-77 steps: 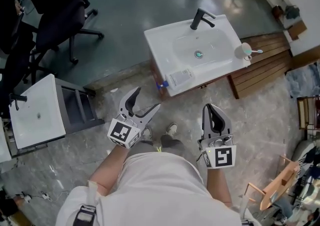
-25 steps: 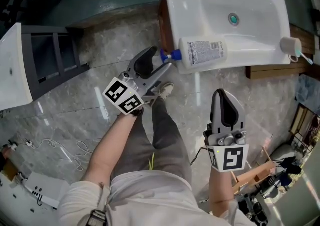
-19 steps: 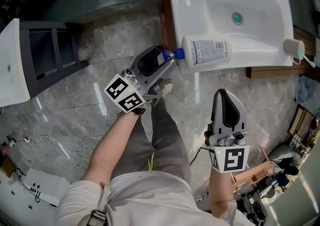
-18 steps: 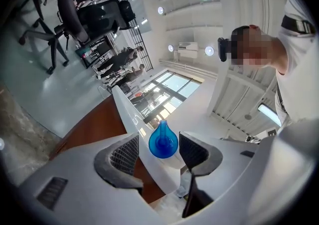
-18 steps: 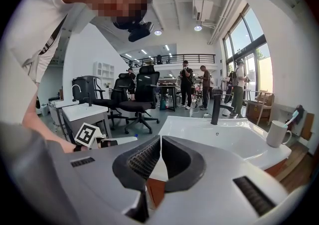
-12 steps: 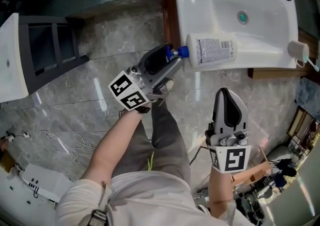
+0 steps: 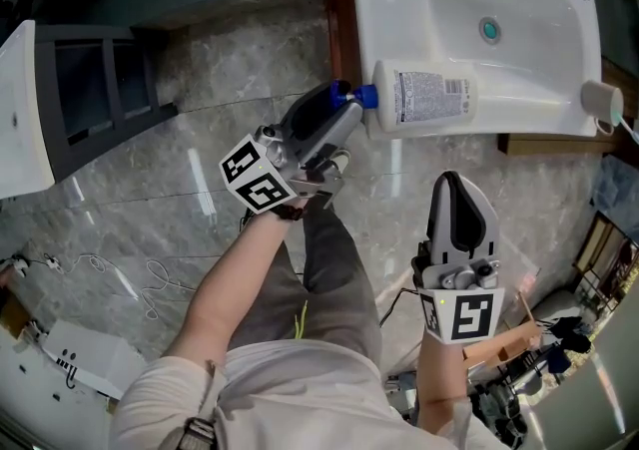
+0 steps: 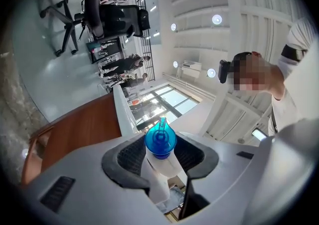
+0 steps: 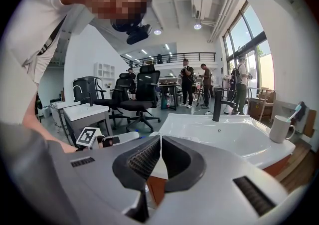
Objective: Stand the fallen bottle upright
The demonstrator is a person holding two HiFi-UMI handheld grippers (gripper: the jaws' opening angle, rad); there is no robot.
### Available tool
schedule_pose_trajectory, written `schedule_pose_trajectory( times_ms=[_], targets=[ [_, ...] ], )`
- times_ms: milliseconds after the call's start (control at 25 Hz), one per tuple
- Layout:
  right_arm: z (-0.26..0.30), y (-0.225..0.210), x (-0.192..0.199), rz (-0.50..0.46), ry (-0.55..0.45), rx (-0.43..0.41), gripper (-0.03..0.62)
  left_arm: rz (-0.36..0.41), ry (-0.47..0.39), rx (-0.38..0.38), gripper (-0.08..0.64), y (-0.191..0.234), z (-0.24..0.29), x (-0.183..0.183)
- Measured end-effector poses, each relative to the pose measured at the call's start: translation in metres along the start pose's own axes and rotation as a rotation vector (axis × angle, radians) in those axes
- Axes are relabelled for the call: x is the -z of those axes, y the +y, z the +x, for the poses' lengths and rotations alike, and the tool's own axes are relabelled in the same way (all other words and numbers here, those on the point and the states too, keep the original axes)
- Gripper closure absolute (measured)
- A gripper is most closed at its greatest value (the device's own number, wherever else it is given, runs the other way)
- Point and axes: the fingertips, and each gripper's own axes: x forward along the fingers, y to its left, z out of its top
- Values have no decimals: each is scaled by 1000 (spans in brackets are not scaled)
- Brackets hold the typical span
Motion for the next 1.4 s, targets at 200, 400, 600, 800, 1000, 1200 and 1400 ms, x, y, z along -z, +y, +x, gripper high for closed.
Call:
schedule_pose_trajectory(
  times_ms=[200, 400, 600, 800, 1000, 1200, 1400],
  targets=[
    [1, -1, 1, 3, -3, -7, 555, -1, -19, -2, 379, -1, -1, -3],
    [1, 0, 3, 7, -6, -14, 555, -27, -53, -15, 380, 0, -1, -9],
    [-4, -2, 4, 25, -27, -14, 555, -33, -55, -27, 380, -4, 2, -14],
    [0, -5, 5, 57, -70, -17, 555, -12, -56, -29, 380, -15, 8, -25],
    [-3, -5, 1, 76, -101, -17, 555, 52, -69, -11, 380, -36, 14, -40],
    [-11, -8, 2, 85, -110, -10, 555, 102, -86, -5, 382, -48, 19, -51],
    [-19, -11, -2, 84, -119, 0, 555, 138, -110, 1, 382, -58, 24, -63]
  ],
)
